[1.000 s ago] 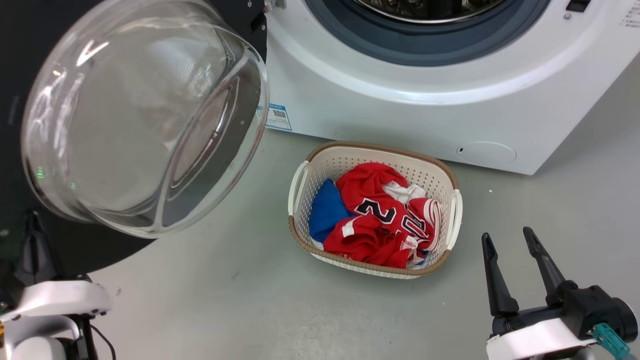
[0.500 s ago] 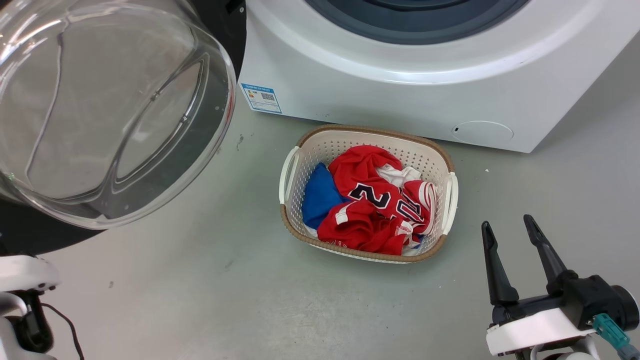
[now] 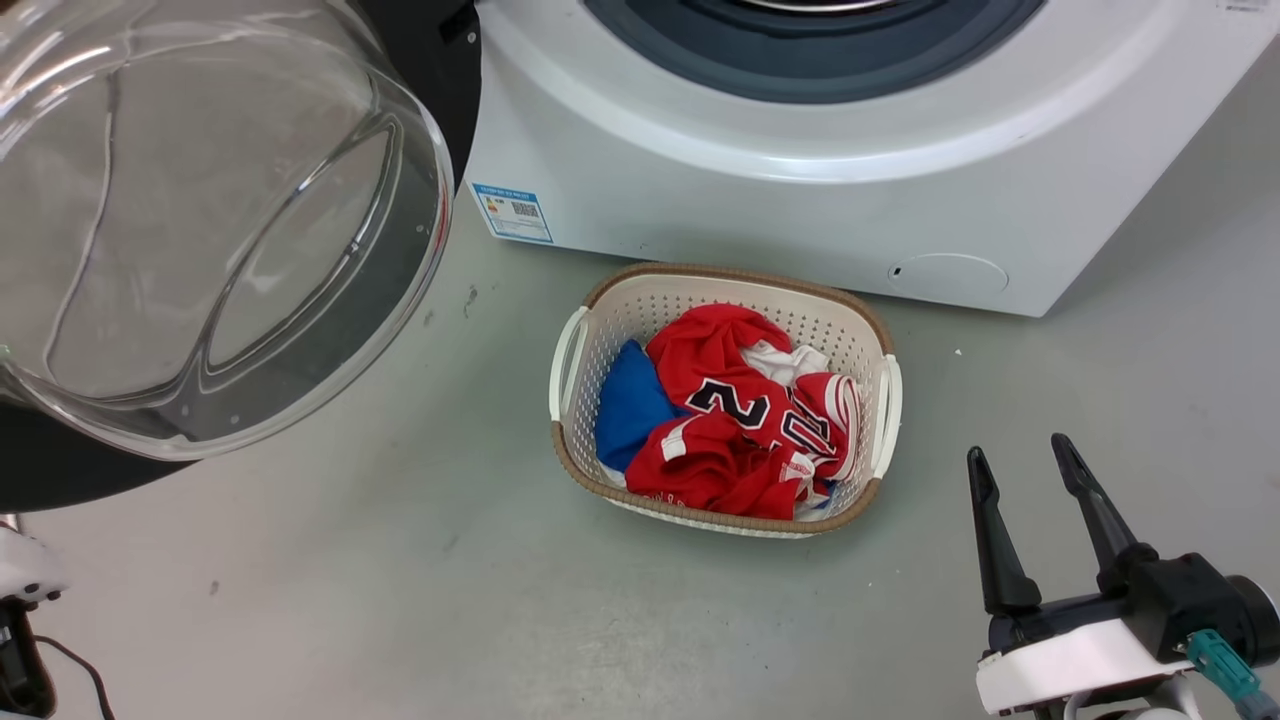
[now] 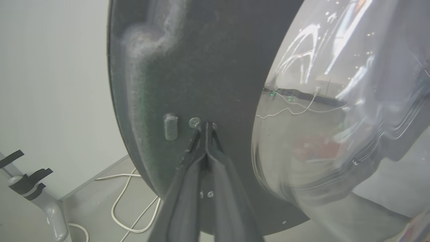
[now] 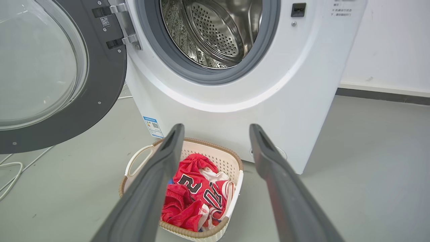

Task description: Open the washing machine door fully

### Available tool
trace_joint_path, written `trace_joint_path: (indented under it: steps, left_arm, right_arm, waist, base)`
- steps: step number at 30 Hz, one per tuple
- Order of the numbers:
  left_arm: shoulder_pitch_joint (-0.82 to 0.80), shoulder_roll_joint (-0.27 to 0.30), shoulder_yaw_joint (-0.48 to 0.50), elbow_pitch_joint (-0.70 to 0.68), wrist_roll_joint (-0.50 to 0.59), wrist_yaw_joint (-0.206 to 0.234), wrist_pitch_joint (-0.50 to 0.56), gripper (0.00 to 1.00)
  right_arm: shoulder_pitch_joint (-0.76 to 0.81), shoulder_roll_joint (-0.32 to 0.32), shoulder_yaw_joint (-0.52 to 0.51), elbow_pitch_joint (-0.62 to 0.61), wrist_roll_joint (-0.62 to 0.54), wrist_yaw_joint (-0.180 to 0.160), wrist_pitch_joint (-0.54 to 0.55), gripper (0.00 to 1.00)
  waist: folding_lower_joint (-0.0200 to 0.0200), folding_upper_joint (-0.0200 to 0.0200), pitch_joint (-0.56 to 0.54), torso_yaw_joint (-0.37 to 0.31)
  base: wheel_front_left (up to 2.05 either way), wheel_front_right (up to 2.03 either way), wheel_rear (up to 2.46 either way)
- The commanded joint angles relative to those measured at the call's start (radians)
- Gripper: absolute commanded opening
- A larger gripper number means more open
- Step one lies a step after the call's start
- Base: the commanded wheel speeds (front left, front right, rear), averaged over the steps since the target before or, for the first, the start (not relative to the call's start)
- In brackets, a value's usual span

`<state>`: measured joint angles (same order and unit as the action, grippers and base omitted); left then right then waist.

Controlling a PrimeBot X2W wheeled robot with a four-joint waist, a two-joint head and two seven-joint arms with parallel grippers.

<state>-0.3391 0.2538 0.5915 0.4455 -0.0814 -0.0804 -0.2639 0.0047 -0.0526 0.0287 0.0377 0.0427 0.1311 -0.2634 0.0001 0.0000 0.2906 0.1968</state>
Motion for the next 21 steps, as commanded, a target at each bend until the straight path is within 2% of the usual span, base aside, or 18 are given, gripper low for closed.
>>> trace_joint_path:
  steps: [1, 11, 21]
  left_arm:
    - [-0.013, 0.014, 0.005, 0.002, 0.007, -0.005, -0.001, 0.0]
    - [0.053, 0.004, -0.037, -0.058, 0.037, -0.035, -0.001, 0.0]
    - [0.162, -0.041, -0.126, -0.231, 0.082, -0.044, -0.001, 0.0]
  right_arm:
    - [0.01, 0.001, -0.001, 0.003, 0.002, -0.001, -0.002, 1.0]
    - [0.035, 0.004, 0.0, 0.009, 0.028, -0.001, -0.002, 1.0]
    - [0.076, 0.004, -0.02, -0.009, 0.053, -0.001, -0.002, 1.0]
  waist:
    - [-0.0001, 0.0, -0.01, 0.0]
    - [-0.0001, 0.0, -0.091, -0.004]
    - [-0.0001, 0.0, -0.191, -0.01]
  base:
    - [0.0, 0.0, 0.0]
    - [0.0, 0.0, 0.0]
    - [0.0, 0.0, 0.0]
